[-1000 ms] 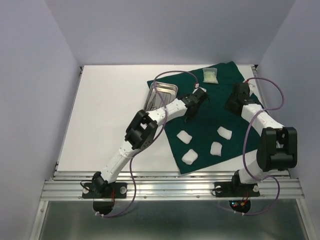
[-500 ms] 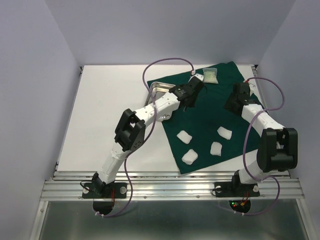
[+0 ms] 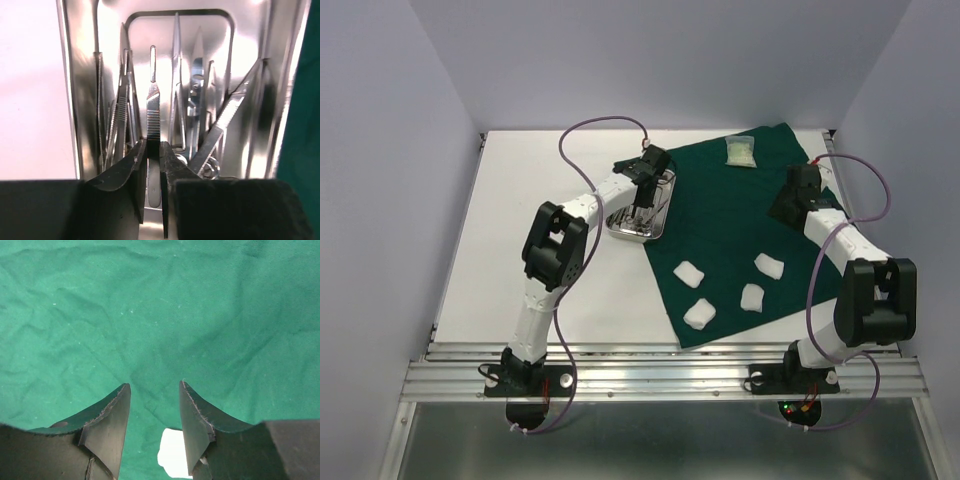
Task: Prepare the surgical pack
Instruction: Place the medical item in the container.
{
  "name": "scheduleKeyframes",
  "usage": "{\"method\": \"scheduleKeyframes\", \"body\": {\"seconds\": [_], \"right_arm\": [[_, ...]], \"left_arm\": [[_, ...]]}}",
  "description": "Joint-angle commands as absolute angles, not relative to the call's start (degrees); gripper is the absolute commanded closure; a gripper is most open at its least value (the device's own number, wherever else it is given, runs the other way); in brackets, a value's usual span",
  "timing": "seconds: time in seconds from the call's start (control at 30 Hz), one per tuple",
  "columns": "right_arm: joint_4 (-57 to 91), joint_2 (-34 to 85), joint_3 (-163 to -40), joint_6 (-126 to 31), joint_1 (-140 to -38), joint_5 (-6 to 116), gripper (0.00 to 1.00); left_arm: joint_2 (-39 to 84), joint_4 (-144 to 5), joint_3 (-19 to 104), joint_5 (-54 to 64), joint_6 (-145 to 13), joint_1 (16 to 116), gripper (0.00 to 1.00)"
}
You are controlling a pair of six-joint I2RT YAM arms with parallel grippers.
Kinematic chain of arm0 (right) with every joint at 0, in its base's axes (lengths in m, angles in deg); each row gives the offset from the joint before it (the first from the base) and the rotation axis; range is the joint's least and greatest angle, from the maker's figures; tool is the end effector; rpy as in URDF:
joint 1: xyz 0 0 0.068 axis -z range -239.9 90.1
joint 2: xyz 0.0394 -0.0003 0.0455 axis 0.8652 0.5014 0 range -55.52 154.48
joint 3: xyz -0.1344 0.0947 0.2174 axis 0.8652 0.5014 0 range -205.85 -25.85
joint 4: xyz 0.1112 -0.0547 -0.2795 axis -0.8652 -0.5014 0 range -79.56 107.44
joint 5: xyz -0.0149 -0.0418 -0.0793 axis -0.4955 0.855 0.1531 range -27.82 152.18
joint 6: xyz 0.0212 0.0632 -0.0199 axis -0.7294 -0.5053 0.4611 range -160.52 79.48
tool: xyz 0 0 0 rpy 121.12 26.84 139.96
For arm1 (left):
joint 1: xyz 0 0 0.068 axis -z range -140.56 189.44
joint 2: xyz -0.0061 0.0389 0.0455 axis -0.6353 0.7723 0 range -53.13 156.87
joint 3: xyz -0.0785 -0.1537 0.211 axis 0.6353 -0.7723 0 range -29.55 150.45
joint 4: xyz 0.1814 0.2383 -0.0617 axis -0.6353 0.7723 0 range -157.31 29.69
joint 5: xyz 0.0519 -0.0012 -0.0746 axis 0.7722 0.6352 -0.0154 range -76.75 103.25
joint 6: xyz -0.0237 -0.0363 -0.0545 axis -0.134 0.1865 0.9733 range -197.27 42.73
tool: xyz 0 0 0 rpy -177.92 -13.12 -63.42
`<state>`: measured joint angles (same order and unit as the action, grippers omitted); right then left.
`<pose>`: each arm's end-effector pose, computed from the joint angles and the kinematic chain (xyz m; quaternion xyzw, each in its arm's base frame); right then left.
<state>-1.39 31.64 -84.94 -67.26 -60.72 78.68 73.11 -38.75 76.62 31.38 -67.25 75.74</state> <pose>0.3804 -0.0106 0.1989 0.2578 0.8852 -0.0430 0.3848 0.4578 -0.3144 0.1866 0.1557 0.9123 -0.0016 0.3787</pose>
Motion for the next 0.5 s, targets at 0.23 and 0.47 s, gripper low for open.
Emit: {"method": "scheduleKeyframes", "body": {"seconds": [0.23,0.47], "right_arm": [[0.12,30.18,-85.71,-66.18,-60.70,78.80,0.50],[0.12,30.18,-85.44,-66.10,-60.70,78.88,0.50]], "left_arm": [[70.53,-39.80,75.13,32.23,-70.24,73.10,0.65],[68.43,-38.04,76.36,31.35,-69.71,73.10,0.38]]}}
